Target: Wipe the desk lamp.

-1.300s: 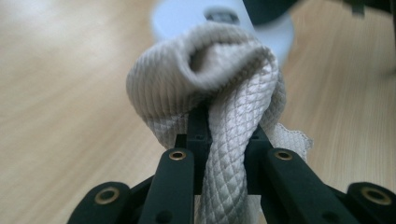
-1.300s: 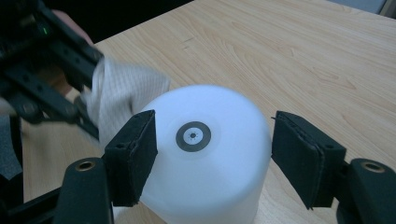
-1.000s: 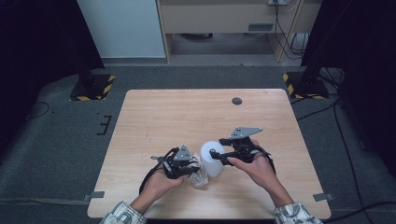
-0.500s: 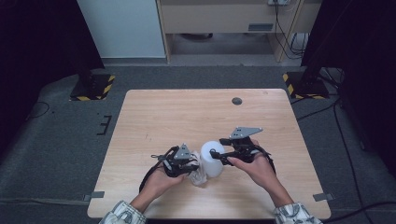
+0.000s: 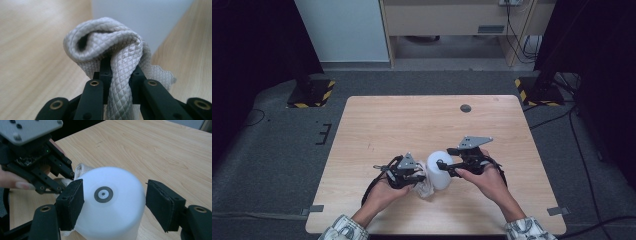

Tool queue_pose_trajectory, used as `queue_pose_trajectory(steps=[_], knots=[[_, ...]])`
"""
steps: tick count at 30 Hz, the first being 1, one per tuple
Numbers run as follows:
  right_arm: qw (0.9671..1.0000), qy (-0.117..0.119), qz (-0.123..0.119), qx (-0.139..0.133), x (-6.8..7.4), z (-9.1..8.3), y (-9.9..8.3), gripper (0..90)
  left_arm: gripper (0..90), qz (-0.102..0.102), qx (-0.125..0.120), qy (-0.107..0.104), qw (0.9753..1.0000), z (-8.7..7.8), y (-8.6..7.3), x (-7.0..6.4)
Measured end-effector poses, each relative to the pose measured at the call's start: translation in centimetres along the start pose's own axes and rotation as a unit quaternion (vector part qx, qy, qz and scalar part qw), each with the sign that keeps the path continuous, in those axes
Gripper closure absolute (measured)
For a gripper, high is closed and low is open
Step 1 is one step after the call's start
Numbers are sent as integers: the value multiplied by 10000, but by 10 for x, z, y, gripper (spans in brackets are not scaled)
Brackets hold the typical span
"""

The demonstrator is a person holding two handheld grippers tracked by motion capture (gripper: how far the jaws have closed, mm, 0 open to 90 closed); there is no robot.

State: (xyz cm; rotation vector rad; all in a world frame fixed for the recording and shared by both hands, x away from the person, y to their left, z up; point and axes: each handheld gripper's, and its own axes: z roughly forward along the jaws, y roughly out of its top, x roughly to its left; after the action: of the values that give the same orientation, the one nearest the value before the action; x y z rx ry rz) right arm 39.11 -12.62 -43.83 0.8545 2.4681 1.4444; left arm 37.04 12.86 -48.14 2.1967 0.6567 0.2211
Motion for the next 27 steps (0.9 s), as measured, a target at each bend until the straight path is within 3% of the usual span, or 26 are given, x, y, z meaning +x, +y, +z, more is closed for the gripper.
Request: queue_pose_trajectory(steps=[3, 5, 8, 10, 12, 14, 16, 19, 27], knots=[[10000, 3, -16, -11, 0, 0, 0, 312, 777, -84, -501, 55, 9987, -16, 9, 4], [10000, 12, -22, -19, 0, 0, 0, 312, 778, -92, -491, -28, 9987, -17, 9, 4], [10000, 18, -17, -17, -1, 0, 0, 312, 777, 20, 114, -58, 9999, 0, 1, 1], [10000, 6, -32, -21, 0, 0, 0, 312, 777, 174, 596, -6, 9981, 14, -3, 0], [10000, 2, -45, -20, 0, 0, 0, 312, 776, 217, 682, 46, 9974, 17, -3, 2], [10000, 12, -44, -29, 0, 0, -1, 312, 776, 190, 525, 99, 9984, 13, 1, 6], [10000, 29, -36, -36, -1, 0, -1, 311, 776, 47, 132, 97, 9999, 3, 7, 9], [10000, 30, -26, -47, -1, 0, -1, 311, 777, -167, -330, 43, 9993, -10, 13, 12], [9999, -65, -133, -62, 2, 0, 0, 283, 777, -121, 106, 23, 9999, 6, 5, 11]])
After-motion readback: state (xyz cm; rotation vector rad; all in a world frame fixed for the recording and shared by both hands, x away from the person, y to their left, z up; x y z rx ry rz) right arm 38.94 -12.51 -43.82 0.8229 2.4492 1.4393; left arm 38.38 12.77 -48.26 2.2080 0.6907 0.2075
